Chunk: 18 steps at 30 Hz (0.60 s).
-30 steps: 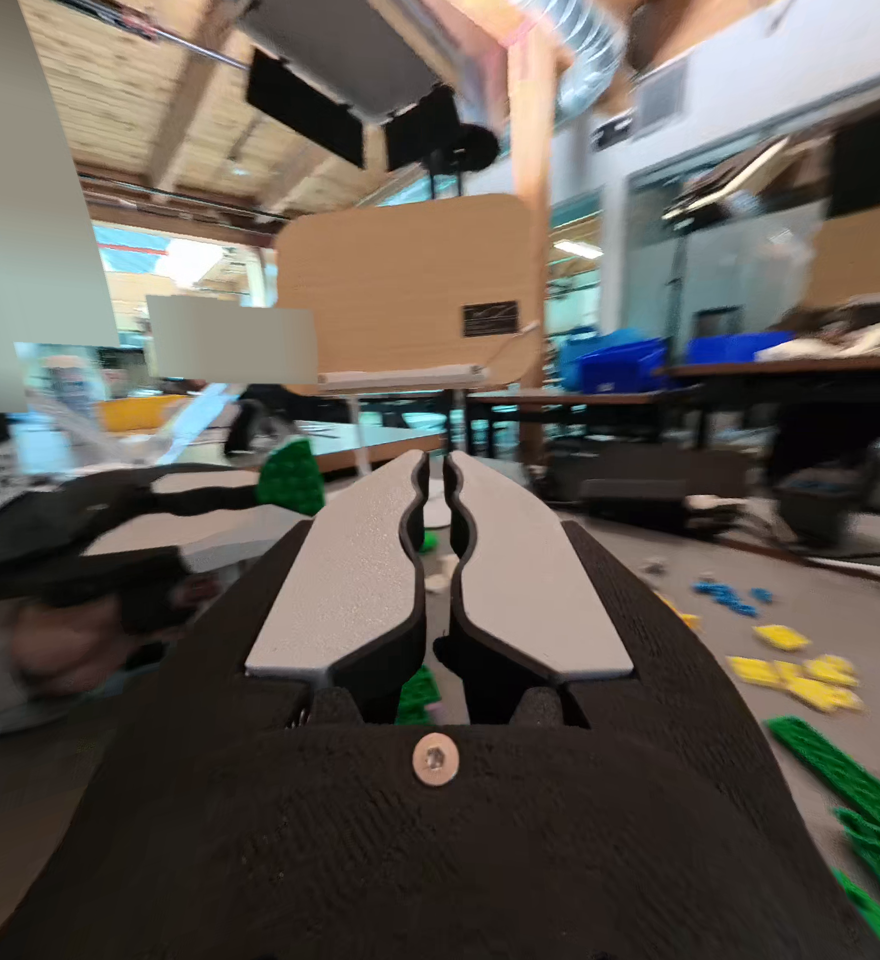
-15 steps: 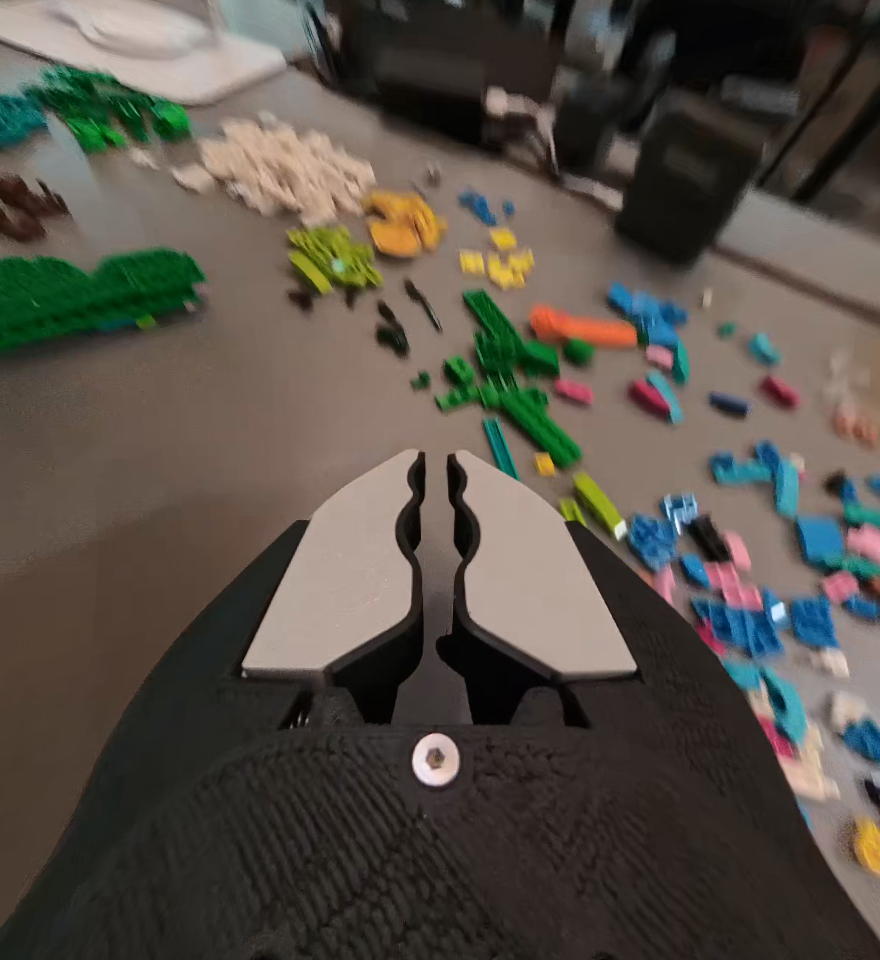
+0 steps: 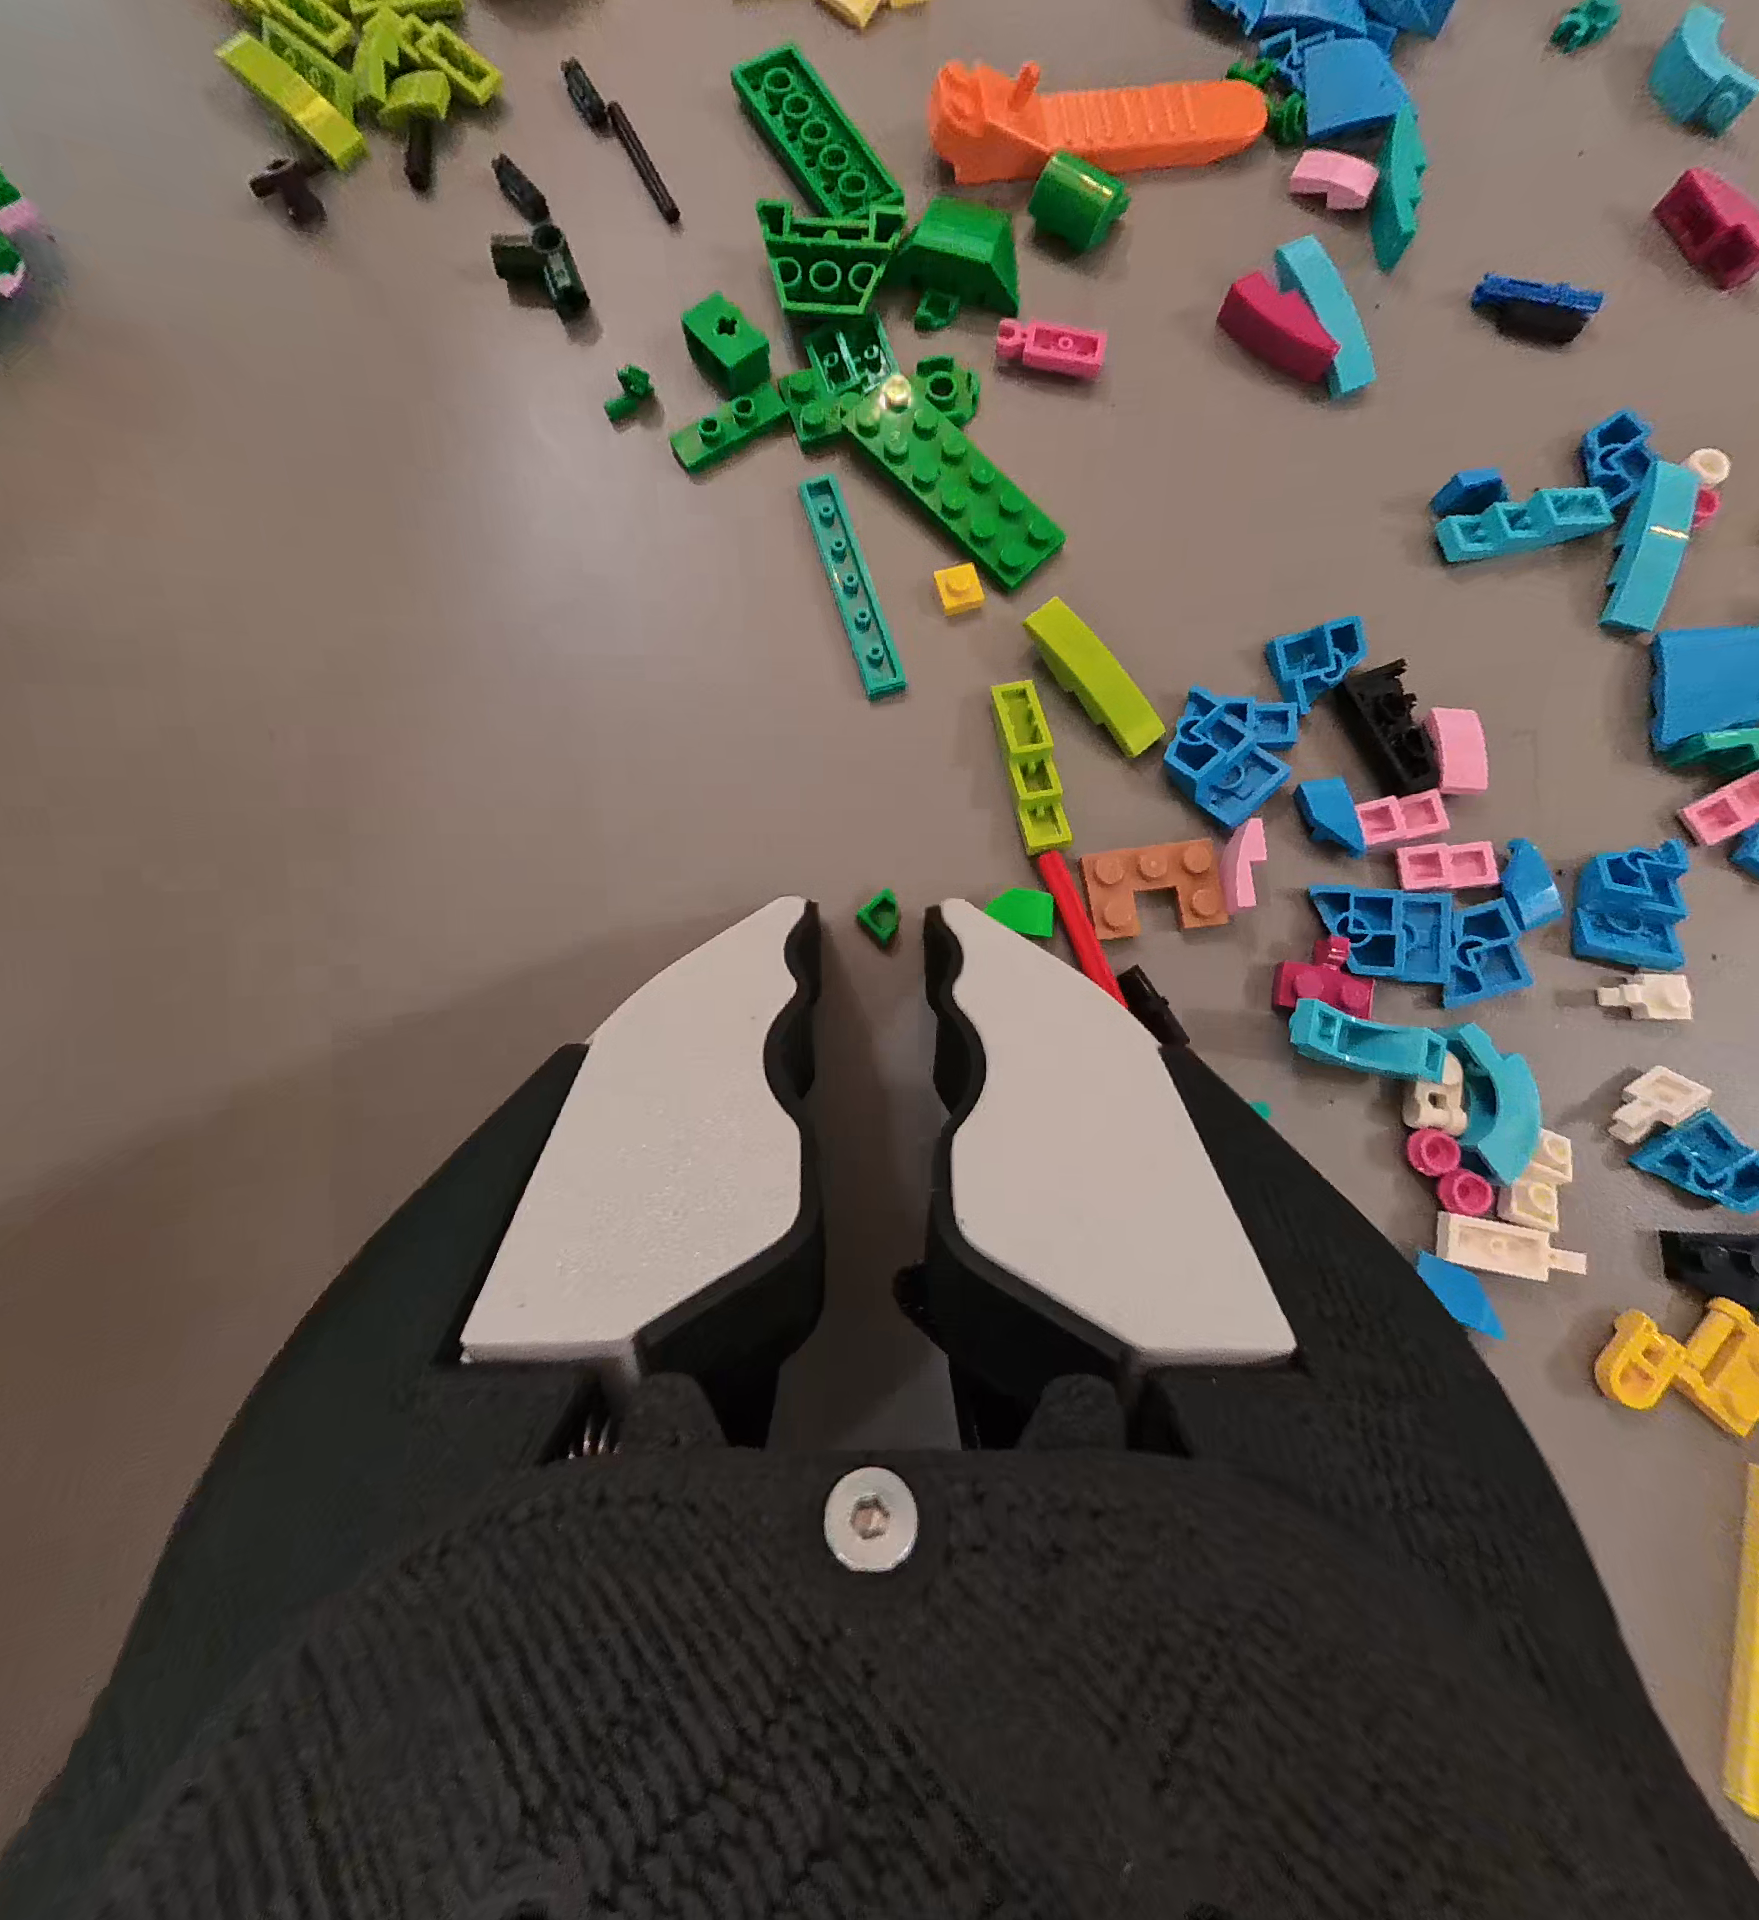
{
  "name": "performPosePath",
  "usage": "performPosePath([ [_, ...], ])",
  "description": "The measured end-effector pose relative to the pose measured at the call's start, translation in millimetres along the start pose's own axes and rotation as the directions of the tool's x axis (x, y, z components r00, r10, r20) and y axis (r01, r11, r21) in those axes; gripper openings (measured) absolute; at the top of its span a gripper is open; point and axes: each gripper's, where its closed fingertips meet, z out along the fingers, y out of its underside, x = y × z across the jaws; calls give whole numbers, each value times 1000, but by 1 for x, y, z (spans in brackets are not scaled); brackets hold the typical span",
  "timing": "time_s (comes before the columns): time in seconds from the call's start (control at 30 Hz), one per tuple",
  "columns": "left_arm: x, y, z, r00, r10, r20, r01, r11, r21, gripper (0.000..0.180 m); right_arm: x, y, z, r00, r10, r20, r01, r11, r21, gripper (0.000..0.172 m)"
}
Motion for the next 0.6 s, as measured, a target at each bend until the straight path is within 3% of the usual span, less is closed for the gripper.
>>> performPosePath([
  [0.2,4,0,1,1000,0,-20,0,1000,-3,5,-2,-3,3,998,-65,11,65,998,-3,3],
  [0.33,2,0,0,1000,3,-10,-3,1000,-1,5,-10,-5,2,976,-217,27,216,976,33,0],
  [0.47,-7,0,-1,999,-32,34,32,999,5,5,-38,-21,-7,842,-540,3,528,826,198,0],
  [0.6,-16,-1,-2,993,-98,62,97,995,25,5,-58,-42,-14,821,-570,36,529,781,332,0],
])
